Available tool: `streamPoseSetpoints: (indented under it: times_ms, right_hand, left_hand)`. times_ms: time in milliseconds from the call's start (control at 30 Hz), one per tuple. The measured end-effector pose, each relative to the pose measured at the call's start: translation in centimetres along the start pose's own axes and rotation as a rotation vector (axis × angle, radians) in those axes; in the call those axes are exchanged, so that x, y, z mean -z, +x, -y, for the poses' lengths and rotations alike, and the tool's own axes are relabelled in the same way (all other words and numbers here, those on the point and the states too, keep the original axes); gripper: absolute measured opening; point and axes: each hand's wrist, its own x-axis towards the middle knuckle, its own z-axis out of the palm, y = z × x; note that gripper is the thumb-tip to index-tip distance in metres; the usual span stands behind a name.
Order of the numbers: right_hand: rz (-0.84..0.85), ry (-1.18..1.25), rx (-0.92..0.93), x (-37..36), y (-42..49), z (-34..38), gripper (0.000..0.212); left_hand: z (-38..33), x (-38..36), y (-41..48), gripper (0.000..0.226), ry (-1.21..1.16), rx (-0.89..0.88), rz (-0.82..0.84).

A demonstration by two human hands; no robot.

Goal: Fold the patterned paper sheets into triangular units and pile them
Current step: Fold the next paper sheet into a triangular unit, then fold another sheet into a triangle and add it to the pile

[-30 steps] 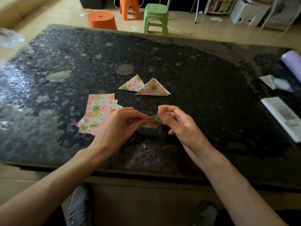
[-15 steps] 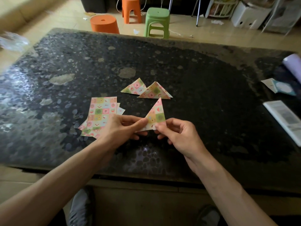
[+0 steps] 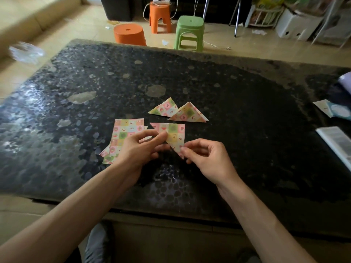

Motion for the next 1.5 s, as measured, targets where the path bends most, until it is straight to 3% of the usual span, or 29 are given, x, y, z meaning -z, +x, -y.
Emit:
streamPoseSetpoints:
  times_ms: [167, 567, 700, 933, 1067, 1167, 1233, 1367, 1500]
  right_hand:
    - [-0.184, -0.06, 0.051, -0.8, 3.5, 0.1, 0.008]
    - [-0.343, -0.591, 0.2, -1.6, 12.3, 1.5, 0.006]
    - [-0.435, -0.623, 0.244, -1.5, 11.9, 1.3, 0.008]
    - [-0.455, -0.505, 0.333, -2.3, 10.4, 0.4, 0.007]
    - [-0.358, -0.44, 0.408, -4.1, 8.9, -0.3, 0.008]
    - [-0.139, -0.491, 0.374, -6.4, 8.0, -0.5, 0.018]
    - [-0.095, -0.571, 0.397, -8.0, 7.4, -0.6, 0.031]
    - [-0.111, -0.695, 0.421, -10.3, 6.8, -0.6, 0.063]
    - [-0.158, -0.762, 0.436, -10.8, 6.4, -1.1, 0.076]
  left_hand:
    - [-0.4, 0.9, 0.1, 0.03, 0.053, -0.067, -0.069]
    - [-1.2, 2.6, 0.8, 0.019, 0.082, -0.129, -0.167]
    - [-1.3, 3.2, 1.1, 0.016, 0.12, -0.156, -0.193]
    - [-1.6, 6.3, 2.4, 0.024, 0.541, -0.282, -0.332]
    - [-1.4, 9.6, 3.8, 0.038, 0.834, -0.23, -0.408]
    - [-0.7, 11.1, 4.4, 0.066, 1.098, -0.182, -0.439]
    - [-0.3, 11.2, 4.4, 0.073, 1.179, -0.203, -0.459]
    - [-0.3, 11.1, 4.3, 0.066, 1.147, -0.223, -0.445]
    - [-0.3, 10.9, 4.4, 0.057, 1.072, -0.206, -0.39]
